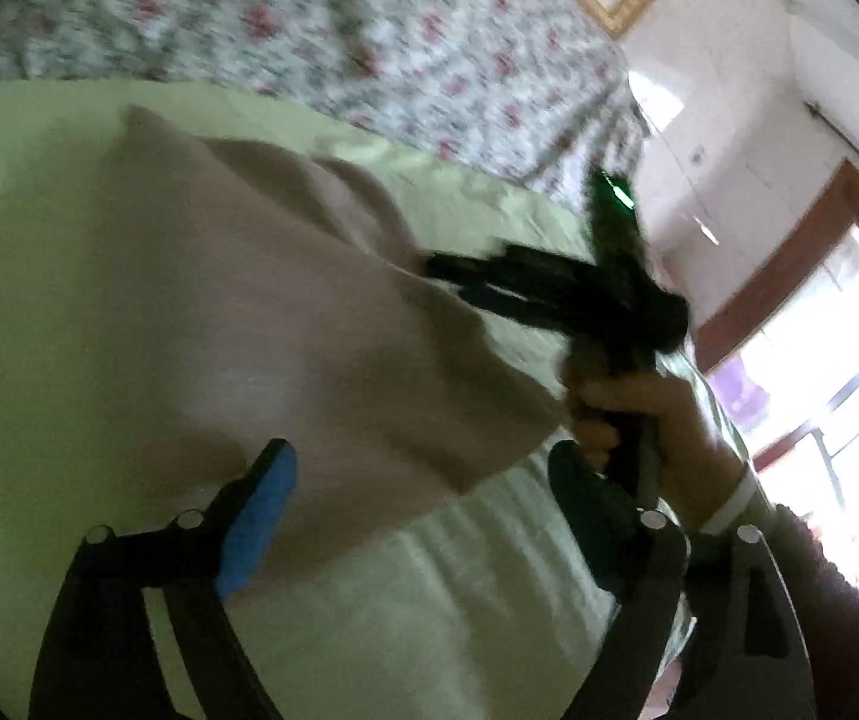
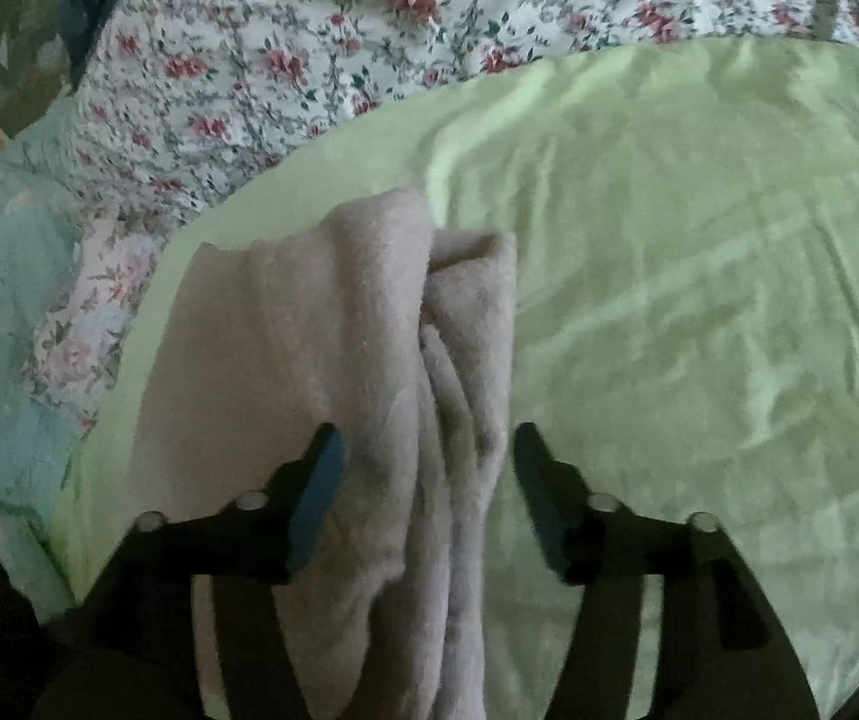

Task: Fold small clothes

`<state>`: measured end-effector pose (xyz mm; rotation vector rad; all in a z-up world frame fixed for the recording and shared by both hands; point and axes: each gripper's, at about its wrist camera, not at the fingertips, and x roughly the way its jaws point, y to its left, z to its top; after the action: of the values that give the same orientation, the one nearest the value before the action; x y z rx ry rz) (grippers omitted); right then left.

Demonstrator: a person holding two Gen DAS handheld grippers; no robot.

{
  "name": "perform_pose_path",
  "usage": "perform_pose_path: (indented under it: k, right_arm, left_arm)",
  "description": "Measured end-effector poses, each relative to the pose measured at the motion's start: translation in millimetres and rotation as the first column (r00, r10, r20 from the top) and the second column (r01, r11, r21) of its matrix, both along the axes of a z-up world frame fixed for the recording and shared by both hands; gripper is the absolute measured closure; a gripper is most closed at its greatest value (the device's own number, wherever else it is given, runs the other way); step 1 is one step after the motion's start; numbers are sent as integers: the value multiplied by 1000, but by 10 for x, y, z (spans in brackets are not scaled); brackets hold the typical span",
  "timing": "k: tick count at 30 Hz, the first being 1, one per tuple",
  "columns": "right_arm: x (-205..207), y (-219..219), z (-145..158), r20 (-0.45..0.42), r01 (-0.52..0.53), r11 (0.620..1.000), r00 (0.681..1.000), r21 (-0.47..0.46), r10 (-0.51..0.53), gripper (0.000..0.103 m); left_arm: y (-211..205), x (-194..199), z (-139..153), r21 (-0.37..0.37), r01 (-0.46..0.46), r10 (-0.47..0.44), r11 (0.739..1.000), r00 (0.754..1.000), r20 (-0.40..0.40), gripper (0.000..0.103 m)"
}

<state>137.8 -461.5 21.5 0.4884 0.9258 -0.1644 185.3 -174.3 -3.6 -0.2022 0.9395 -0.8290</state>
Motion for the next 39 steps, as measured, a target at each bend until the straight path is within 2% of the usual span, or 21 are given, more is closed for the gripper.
perform_pose_path:
  k: [2, 5, 10, 16, 19, 22, 23, 24, 25, 27, 29, 33, 39]
  right_arm:
    - [-84, -6, 45, 25, 7, 1000, 1000, 13, -7, 30]
    - [-103, 18, 45, 40, 5, 999, 999, 44, -6, 29]
    - [-36, 27, -52, 32, 1, 996, 999, 95, -4, 26]
    - [209, -92, -263, -14, 1, 986, 1000, 166, 2, 24]
    - [271, -138, -327, -21, -1, 984, 1000, 180, 5, 22]
    - [312, -82, -375, -27, -37, 982, 999, 186, 43, 22]
    - [319, -63, -384, -32, -49, 982, 998, 185, 56, 31]
    - [325, -15, -399, -37, -65, 978, 997, 197, 74, 47]
    - [321, 8, -409, -36, -67, 974, 996, 218, 76, 51]
    - [280, 68, -371, -27, -43, 974, 998, 223, 50, 64]
    - [240, 170, -274, -4, -33, 978, 999, 208, 34, 68]
    - [170, 609, -20, 91, -109, 971, 992, 211, 92, 70]
    - [209, 1320, -50, 169, -213, 932, 971, 292, 169, 70]
  left_arm:
    - [199, 89, 16, -5, -48, 48, 999, 999, -8, 13]
    - [401, 346, -38, 1, -110, 110, 994, 993, -46, 13]
    - [585, 774, -274, -37, -155, 147, 987, 977, -157, 12]
    - [500, 1179, -622, -66, -138, 113, 988, 951, -289, 12]
    - [380, 1337, -807, -113, -106, 61, 988, 936, -347, 6]
    - [323, 1377, -826, -125, -106, 62, 986, 947, -315, 8]
    - [282, 1393, -818, -120, -101, 60, 988, 950, -306, 19]
    - [249, 1404, -815, -121, -90, 49, 989, 951, -304, 33]
    - [240, 1404, -806, -122, -88, 48, 989, 952, -303, 35]
    - [270, 1359, -733, -132, -87, 48, 987, 960, -275, 50]
    - [358, 1251, -602, -131, -75, 42, 988, 970, -241, 53]
    - [754, 970, -285, -85, -87, 72, 993, 984, -164, 54]
    - [1496, 692, -10, -30, -114, 109, 993, 984, -144, 54]
